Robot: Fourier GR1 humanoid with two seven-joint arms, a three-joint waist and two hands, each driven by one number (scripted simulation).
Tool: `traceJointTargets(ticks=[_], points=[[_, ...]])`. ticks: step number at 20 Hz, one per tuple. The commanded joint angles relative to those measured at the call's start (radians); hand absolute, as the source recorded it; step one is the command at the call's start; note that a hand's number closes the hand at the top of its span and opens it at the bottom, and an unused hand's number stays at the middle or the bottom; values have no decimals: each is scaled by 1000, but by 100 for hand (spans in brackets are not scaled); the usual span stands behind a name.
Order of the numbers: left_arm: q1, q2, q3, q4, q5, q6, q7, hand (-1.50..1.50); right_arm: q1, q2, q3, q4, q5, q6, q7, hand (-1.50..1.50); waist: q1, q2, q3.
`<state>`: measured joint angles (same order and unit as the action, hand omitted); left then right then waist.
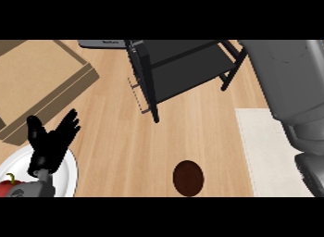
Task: Pick the sweet potato from the placemat and place it in the tiered shelf
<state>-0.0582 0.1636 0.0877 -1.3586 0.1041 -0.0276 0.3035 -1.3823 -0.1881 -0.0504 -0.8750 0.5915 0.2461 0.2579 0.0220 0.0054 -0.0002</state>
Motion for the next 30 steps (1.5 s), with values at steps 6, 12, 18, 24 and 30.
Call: traceJointTargets(ticks=[6, 12, 18, 24, 30], points=[[23, -28, -19, -10, -25, 21, -8, 0, -91, -25, -55, 209, -2, -49, -168, 150, 2, 0, 0], [-5, 4, 15, 9, 1, -12, -1, 0, -84, -2, -42, 268, 24, -90, -238, 150, -1, -1, 0], [10, -18, -2, -22, -7, 5, 9, 0, -117, 12, -134, 296, -32, -145, -126, 150, -1, -3, 0], [34, -11, 5, 15, -16, -12, -49, 0, -157, 8, -235, 311, -129, -166, -84, -150, -1, -1, -1], [27, -42, -5, 18, -14, 4, -39, 0, -139, 20, -362, 291, -275, -186, -99, -150, -8, -2, 0]])
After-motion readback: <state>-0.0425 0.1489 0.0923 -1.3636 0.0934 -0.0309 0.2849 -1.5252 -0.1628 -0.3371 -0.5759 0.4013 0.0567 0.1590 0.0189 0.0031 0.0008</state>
